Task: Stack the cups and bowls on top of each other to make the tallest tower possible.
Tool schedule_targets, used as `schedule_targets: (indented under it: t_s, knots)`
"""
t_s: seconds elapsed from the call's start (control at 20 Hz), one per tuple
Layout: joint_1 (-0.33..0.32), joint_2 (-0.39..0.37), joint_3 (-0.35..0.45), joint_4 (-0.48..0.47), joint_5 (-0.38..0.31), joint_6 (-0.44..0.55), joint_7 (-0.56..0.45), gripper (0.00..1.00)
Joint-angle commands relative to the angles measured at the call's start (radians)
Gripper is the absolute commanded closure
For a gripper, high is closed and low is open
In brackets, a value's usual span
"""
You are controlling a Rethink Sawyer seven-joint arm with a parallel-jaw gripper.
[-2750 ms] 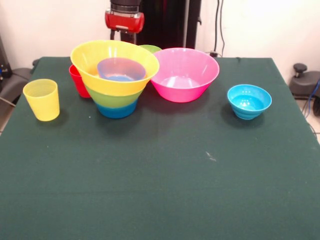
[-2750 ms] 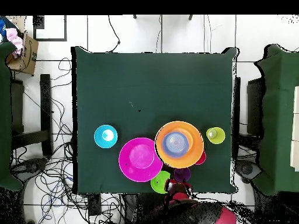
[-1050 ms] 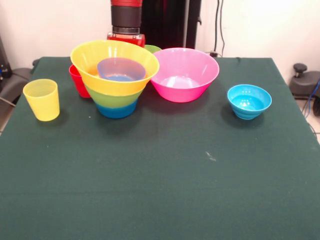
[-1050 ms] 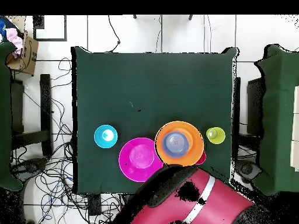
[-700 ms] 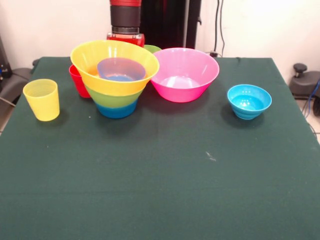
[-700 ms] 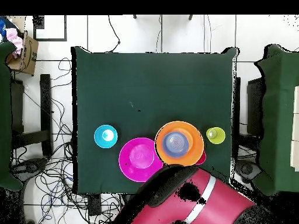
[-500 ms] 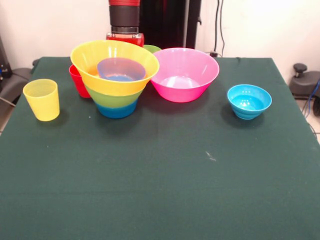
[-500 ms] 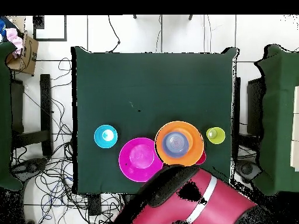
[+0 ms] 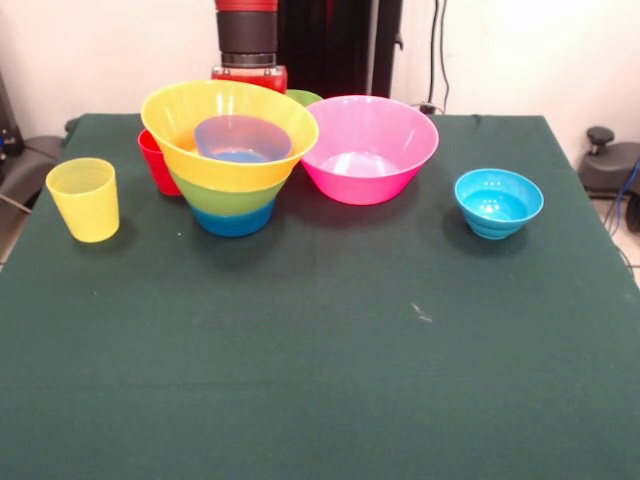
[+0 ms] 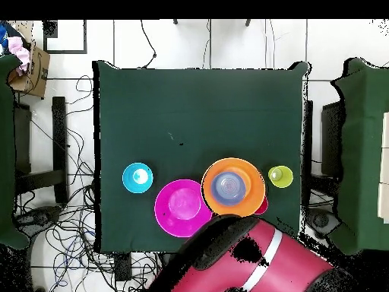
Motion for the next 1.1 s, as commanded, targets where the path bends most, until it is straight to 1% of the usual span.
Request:
schedule_targets:
  t_s: [0.05, 0.3, 0.5, 0.85, 0.95, 1.1]
  knots:
    - [0.019, 0.150, 0.154, -0.375, 0.080, 0.127, 0.040, 0.00]
    - [0.039, 0.168, 0.136, -0.394, 0.116, 0.102, 0.028, 0.00]
    - [0.040, 0.170, 0.148, -0.411, 0.107, 0.125, 0.037, 0.00]
    - [0.039, 0.155, 0.179, -0.447, 0.058, 0.183, 0.039, 0.00]
    - [0.031, 0.149, 0.197, -0.457, 0.029, 0.208, 0.044, 0.00]
    - [0.028, 0.148, 0.211, -0.469, 0.005, 0.225, 0.050, 0.00]
